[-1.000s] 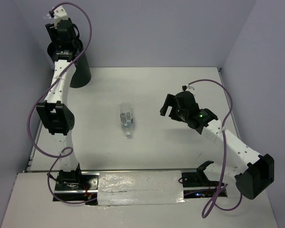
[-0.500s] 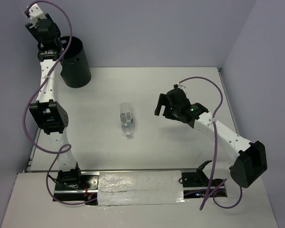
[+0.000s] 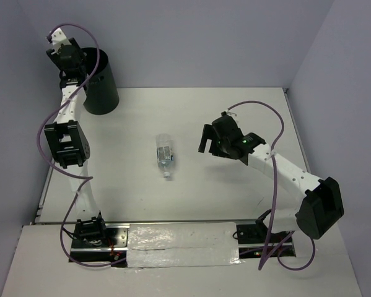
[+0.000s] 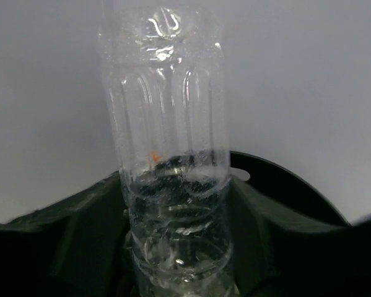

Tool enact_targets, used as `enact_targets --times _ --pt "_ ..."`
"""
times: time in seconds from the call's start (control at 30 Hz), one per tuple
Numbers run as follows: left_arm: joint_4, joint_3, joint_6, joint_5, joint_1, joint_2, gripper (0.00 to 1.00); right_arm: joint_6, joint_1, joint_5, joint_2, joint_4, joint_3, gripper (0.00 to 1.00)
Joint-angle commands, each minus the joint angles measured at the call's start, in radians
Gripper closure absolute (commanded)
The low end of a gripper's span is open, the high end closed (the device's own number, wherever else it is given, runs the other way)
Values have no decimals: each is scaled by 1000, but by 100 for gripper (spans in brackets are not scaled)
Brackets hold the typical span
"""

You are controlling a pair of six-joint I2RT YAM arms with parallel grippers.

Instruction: Put the plastic bottles in the bin

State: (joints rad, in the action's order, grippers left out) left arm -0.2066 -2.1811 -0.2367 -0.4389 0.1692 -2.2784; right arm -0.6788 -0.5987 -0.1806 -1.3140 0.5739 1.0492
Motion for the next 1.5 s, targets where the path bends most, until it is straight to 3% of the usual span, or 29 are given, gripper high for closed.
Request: enact_targets --times 0.0,0.07,0.1,0.5,0.67,0.9,1.1,1.2,1.27,1.47 --pt "-126 0 11 38 4 17 17 9 -13 1 -24 12 38 0" --pt "-120 7 17 58 4 26 2 8 -19 6 -34 9 54 0" --pt "-113 7 19 68 4 30 1 8 -21 4 -45 7 58 0" --pt "87 -74 -33 288 -11 203 1 2 -67 -16 -28 4 84 0" --pt "185 -92 -24 293 -42 289 1 -1 -72 -26 7 1 69 0" --pt "495 -189 -128 223 -39 358 1 7 -76 -25 27 12 89 0" --pt "737 -250 -376 348 87 369 1 27 -78 -25 35 30 123 0" --pt "747 -262 -463 506 185 338 1 44 -78 -40 30 53 146 0" --pt "765 -347 -526 618 231 261 1 58 -79 -49 27 69 158 0" --pt "644 -335 -610 697 266 169 1 76 -81 -60 24 72 147 0"
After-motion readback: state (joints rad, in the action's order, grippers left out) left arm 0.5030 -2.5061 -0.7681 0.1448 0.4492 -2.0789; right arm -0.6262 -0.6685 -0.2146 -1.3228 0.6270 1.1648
